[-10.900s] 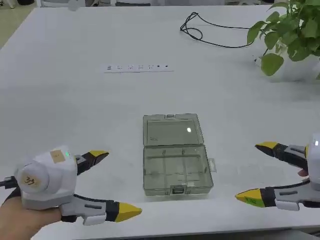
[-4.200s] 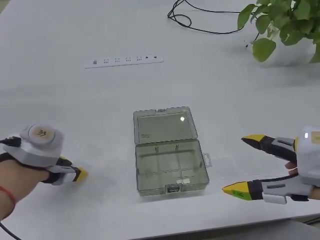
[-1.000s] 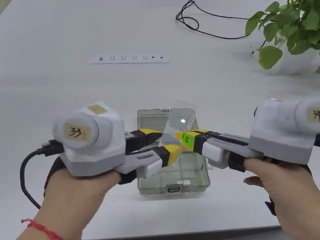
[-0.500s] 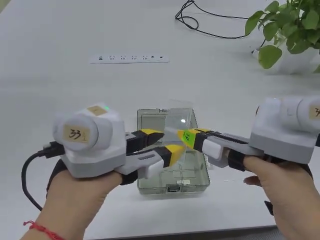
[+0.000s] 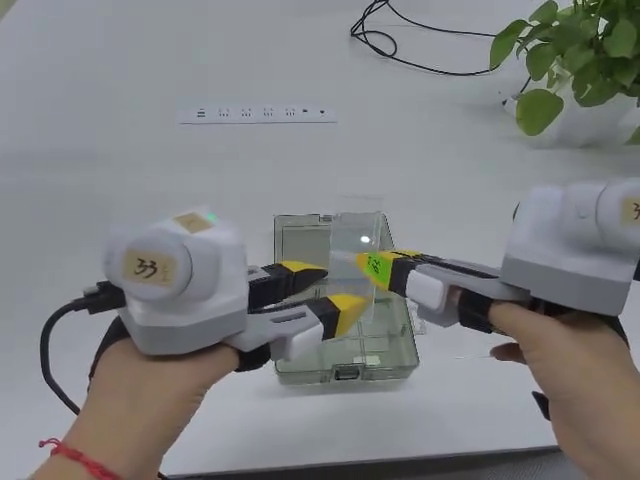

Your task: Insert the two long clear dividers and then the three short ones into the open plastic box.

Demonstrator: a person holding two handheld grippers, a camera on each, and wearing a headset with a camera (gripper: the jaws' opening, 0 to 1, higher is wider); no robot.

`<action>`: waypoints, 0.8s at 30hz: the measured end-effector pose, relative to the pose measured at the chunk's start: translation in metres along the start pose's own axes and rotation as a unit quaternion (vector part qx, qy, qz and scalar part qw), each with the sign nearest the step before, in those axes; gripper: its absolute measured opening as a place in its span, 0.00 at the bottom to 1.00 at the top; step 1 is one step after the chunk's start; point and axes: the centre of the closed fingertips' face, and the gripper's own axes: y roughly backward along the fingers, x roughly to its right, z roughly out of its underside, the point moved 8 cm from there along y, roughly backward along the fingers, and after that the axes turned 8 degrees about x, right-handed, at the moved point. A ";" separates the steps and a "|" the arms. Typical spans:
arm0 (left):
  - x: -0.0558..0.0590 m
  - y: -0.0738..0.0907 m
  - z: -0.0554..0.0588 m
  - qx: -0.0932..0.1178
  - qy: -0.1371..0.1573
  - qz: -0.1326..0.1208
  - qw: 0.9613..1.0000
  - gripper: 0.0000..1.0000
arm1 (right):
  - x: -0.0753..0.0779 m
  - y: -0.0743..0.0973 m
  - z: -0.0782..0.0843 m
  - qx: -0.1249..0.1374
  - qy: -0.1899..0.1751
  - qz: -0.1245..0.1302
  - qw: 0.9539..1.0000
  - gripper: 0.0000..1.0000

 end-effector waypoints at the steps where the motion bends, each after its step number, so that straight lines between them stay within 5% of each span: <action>1: -0.001 0.001 0.000 0.001 0.000 0.001 1.000 0.34 | 0.001 0.000 -0.001 0.000 0.000 0.001 1.000 0.07; 24: -0.020 0.032 0.014 -0.020 -0.060 0.008 0.998 0.65 | 0.030 -0.003 -0.017 -0.090 0.022 0.032 0.995 0.07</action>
